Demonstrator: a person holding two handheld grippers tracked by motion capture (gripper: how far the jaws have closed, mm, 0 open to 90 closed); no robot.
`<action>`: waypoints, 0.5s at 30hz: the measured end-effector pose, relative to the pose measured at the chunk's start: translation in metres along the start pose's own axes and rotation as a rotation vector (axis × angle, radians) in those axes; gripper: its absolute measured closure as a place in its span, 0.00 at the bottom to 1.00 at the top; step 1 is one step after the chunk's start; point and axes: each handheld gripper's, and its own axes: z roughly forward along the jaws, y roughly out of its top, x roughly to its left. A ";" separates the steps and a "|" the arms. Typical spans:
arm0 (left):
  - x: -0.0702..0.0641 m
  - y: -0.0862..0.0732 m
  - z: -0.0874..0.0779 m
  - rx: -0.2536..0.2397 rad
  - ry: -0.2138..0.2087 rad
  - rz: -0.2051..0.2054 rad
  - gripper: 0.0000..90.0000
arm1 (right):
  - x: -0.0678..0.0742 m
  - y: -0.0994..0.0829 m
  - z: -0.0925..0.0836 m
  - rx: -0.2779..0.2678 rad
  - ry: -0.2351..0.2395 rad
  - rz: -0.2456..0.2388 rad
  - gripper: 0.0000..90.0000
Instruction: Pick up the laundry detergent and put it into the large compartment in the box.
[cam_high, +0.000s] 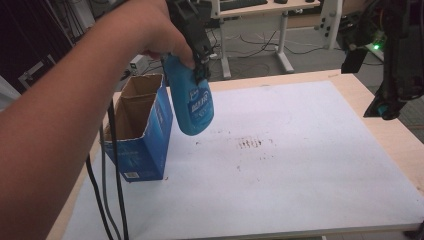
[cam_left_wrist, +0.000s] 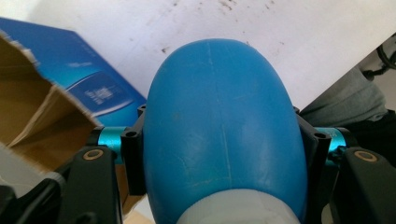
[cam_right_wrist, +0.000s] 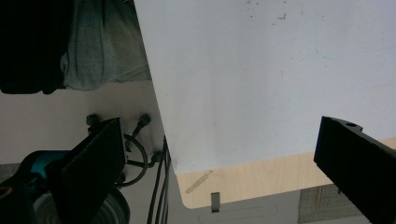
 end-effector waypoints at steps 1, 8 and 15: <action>0.002 -0.002 -0.005 -0.004 0.000 -0.006 0.41 | 0.001 0.001 0.000 -0.003 0.001 0.008 0.02; 0.019 -0.013 -0.027 -0.019 -0.011 -0.047 0.41 | -0.001 0.003 0.001 0.001 0.006 0.003 0.02; 0.046 -0.031 -0.038 -0.021 -0.002 -0.132 0.41 | -0.004 0.005 0.002 0.003 0.007 -0.011 0.02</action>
